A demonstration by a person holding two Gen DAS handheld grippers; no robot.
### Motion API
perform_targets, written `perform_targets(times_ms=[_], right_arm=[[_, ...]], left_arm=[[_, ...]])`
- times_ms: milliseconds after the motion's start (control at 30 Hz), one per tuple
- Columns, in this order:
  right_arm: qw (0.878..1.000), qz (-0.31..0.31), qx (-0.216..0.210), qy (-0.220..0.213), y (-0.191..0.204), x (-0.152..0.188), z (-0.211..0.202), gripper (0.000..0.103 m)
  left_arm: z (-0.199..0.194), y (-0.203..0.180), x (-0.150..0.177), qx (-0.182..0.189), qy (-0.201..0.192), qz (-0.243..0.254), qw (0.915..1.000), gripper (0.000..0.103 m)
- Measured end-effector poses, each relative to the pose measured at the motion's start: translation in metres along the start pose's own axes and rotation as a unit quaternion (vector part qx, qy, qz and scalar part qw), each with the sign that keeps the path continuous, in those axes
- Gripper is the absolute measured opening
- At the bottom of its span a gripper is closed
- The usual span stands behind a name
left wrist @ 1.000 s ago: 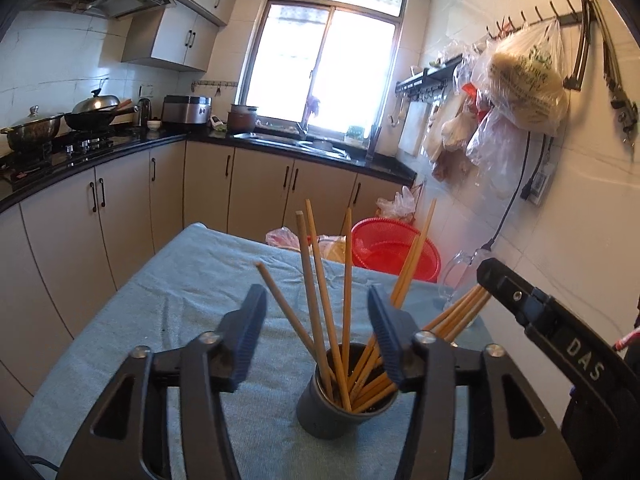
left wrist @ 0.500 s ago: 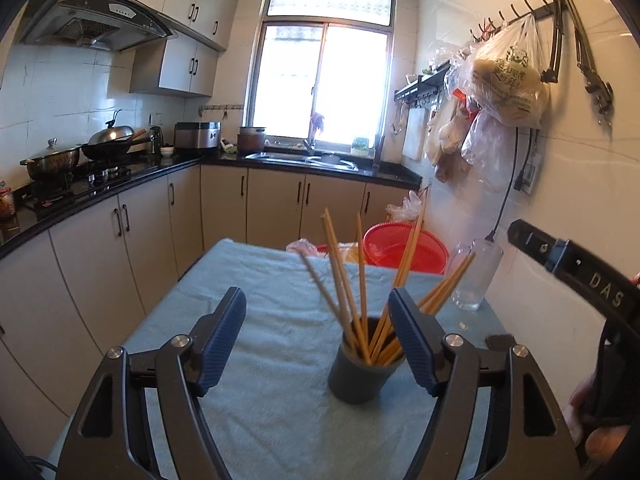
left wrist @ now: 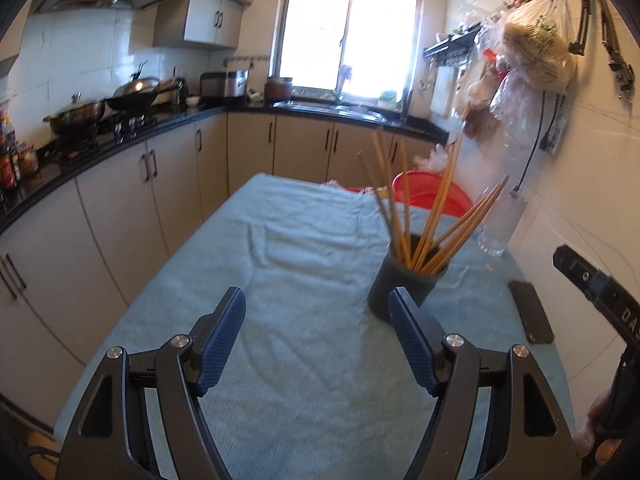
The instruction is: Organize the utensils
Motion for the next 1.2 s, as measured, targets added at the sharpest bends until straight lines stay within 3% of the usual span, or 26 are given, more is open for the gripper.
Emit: perform_targets(times_ms=[267, 467, 1000, 1067, 1200], right_arm=[[0.999, 0.013, -0.003, 0.041, 0.001, 0.041, 0.010, 0.066], [0.998, 0.015, -0.001, 0.055, 0.005, 0.054, 0.012, 0.066], [0.997, 0.007, 0.028, 0.067, 0.005, 0.078, 0.005, 0.069], [0.997, 0.002, 0.032, 0.066, 0.006, 0.080, 0.003, 0.070], [0.997, -0.012, 0.040, 0.064, 0.010, 0.083, -0.001, 0.071]], left_arm=[[-0.006, 0.018, 0.024, -0.003, 0.019, -0.014, 0.9997, 0.073], [-0.007, 0.019, 0.037, 0.003, 0.033, -0.017, 0.9993, 0.073], [-0.024, 0.002, 0.050, -0.002, 0.015, 0.015, 0.9998, 0.073], [-0.027, 0.001, 0.051, -0.004, 0.008, 0.019, 0.9998, 0.076], [-0.043, 0.002, 0.046, -0.025, -0.035, 0.021, 0.9988, 0.093]])
Point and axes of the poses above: each gripper's, at about its wrist camera, not at the fingertips, and z roughly the way its jaws point, y to its left, x to its underside, the point moved 10 cm from there along z, roughly the way its jaws point, and after that the axes turned 10 degrees about y, right-handed, at the moved point
